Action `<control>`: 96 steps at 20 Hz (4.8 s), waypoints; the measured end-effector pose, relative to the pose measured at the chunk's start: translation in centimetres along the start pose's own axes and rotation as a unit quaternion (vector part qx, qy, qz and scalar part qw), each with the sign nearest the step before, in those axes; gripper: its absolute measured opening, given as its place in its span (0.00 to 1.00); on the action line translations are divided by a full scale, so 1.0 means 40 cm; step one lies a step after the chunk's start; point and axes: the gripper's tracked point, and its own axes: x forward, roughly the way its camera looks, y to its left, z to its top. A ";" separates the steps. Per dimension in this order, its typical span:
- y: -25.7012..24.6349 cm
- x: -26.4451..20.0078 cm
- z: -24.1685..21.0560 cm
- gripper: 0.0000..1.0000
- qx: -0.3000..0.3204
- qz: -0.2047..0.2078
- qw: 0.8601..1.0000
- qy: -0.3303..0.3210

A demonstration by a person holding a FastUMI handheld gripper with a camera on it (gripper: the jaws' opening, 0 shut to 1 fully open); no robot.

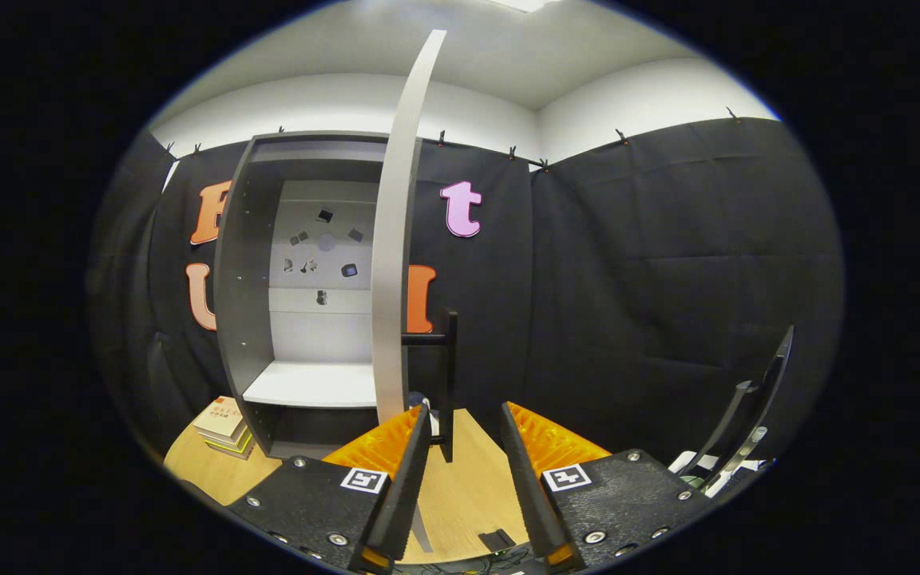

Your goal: Open the shoe cabinet door, grab the shoes and put them into the shoe cabinet, then close the shoe cabinet door.

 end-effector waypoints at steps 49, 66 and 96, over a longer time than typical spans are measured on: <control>0.648 0.046 -0.897 0.57 -0.023 0.224 0.913 0.341; 0.701 0.097 -1.159 0.17 0.045 0.241 0.864 0.439; 0.700 0.164 -0.380 0.00 0.074 0.307 0.929 0.194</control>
